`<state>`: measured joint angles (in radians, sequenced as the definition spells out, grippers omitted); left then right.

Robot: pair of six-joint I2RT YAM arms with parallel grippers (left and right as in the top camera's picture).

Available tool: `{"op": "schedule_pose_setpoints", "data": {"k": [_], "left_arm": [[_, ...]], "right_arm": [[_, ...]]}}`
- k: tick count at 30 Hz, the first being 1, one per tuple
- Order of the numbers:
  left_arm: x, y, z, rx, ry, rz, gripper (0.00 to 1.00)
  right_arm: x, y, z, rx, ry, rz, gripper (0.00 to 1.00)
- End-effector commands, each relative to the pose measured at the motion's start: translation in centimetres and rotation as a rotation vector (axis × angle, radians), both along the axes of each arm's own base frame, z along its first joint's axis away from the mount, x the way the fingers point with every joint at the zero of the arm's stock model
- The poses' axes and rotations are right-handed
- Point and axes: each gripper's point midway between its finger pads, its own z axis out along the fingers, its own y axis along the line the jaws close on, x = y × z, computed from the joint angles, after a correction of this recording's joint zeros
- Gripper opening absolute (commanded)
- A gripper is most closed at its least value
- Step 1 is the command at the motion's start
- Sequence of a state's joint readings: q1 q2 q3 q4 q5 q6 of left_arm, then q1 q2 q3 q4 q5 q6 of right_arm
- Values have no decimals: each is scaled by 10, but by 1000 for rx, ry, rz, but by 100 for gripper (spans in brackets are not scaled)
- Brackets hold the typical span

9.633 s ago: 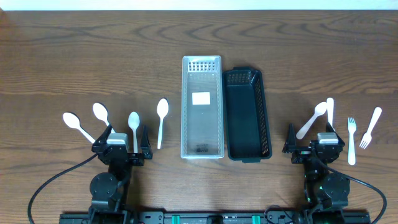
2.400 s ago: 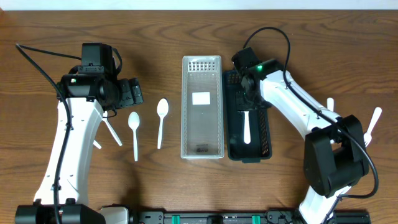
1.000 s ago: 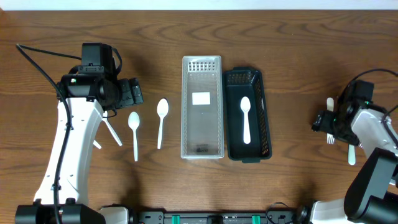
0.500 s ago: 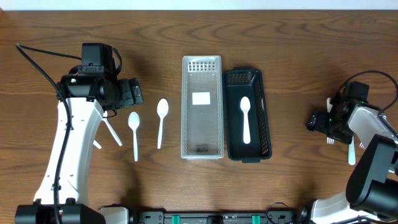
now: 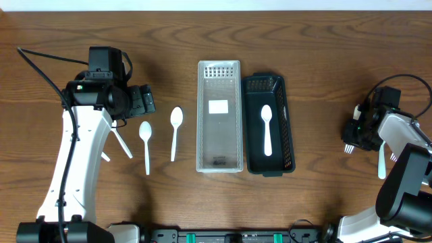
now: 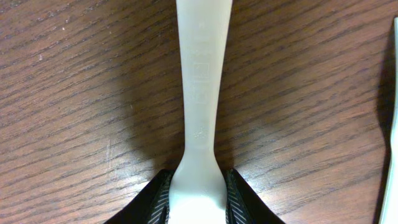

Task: Pack container
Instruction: 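Move the right gripper back and grasp a white fork, then place the fork into the black basket with the right gripper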

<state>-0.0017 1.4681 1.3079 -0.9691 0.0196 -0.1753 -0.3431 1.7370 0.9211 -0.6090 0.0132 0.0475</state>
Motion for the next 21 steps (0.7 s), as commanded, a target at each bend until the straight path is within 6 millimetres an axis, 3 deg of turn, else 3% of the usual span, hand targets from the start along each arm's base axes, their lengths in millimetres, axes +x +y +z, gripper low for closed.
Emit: {"op": "schedule_pose_setpoints", "data": {"k": [1, 3, 7, 10, 13, 16, 21], "left_arm": [[3, 3, 5, 13, -11, -10, 98], [3, 3, 5, 13, -11, -10, 98], [3, 3, 5, 13, -11, -10, 98], [3, 3, 5, 13, -11, -10, 98], [3, 3, 5, 13, -11, -10, 98], [3, 3, 5, 13, -11, -10, 98], [3, 3, 5, 13, -11, -10, 98]], "right_arm": [[-26, 7, -26, 34, 108, -10, 24], [-26, 7, -26, 36, 107, -16, 22], [-23, 7, -25, 36, 99, -57, 2], [-16, 6, -13, 43, 94, -86, 1], [0, 8, 16, 54, 79, -79, 1], [22, 16, 59, 63, 41, -53, 1], [61, 62, 137, 107, -98, 74, 1]]}}
